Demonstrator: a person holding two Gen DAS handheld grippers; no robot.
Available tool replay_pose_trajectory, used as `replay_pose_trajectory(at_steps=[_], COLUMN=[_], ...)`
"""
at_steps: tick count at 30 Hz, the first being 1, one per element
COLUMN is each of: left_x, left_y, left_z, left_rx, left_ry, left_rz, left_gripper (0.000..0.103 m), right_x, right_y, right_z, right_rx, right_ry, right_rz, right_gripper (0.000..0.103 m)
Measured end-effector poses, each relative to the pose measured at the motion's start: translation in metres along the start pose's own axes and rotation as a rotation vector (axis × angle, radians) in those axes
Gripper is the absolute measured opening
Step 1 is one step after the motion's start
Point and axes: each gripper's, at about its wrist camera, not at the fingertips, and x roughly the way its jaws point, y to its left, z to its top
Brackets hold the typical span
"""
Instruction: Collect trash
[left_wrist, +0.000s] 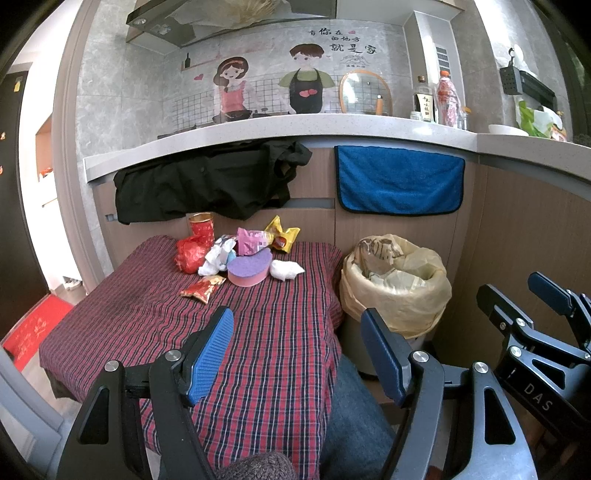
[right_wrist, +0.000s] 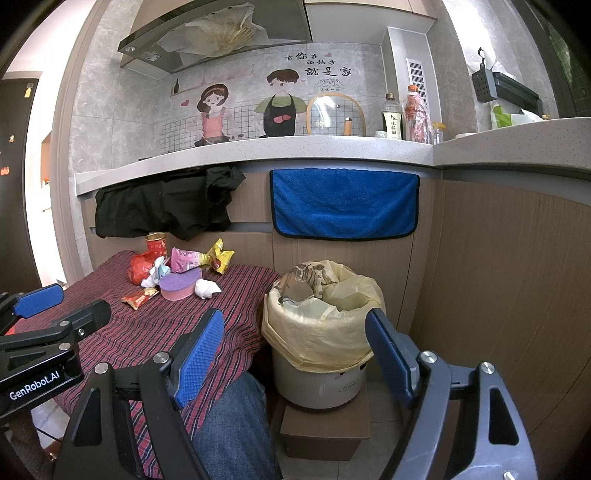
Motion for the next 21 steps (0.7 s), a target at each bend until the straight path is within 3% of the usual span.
replay_pose_trajectory(at_steps=[11, 21], left_x=[0.018, 0.08], left_y=[0.024, 0.117], left_z=[0.003, 0.044], left_rx=[-0.044, -0.147], left_ry=[0.011, 0.01], left_rz=[0.014, 0.091], left_gripper=[0.071, 0.071], right_x=[0.011, 0.07], right_y=[0.008, 0.052], right_z=[0.003, 0.043], right_rx=[0.002, -0.088], right_ry=[0.005, 0.006], right_rz=[0.027, 0.1], right_gripper=[0.077, 0.076])
